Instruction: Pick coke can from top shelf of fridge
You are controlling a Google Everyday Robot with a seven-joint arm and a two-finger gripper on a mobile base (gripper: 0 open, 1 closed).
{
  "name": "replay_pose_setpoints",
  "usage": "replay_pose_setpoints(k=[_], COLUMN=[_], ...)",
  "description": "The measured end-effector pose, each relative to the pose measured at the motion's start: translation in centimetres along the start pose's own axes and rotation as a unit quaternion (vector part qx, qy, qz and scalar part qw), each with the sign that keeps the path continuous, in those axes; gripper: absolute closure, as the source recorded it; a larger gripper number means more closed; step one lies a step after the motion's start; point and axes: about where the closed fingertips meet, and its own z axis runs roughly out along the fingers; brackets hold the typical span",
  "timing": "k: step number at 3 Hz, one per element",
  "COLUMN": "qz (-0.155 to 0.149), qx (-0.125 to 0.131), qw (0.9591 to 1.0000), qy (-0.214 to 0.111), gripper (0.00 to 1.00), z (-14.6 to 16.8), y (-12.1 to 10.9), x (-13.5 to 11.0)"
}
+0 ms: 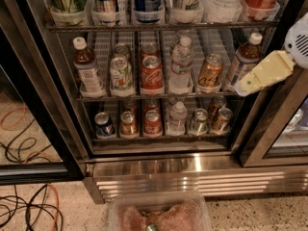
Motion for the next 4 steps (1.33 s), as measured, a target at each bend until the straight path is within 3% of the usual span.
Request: replay_pose_setpoints(k=[1, 3, 4], qz=[0.034, 0.111, 0.114], qx=[0.003, 0.018, 0.018], qw=[0.9991, 0.9889, 0.9882], qy=[-0.026, -0.098, -0.101], gripper=[0.00, 0.00, 0.00], z=[0.6, 1.6, 1.5], y=[0.3, -0.1, -0.1], x=[-1.5, -6.0, -6.1])
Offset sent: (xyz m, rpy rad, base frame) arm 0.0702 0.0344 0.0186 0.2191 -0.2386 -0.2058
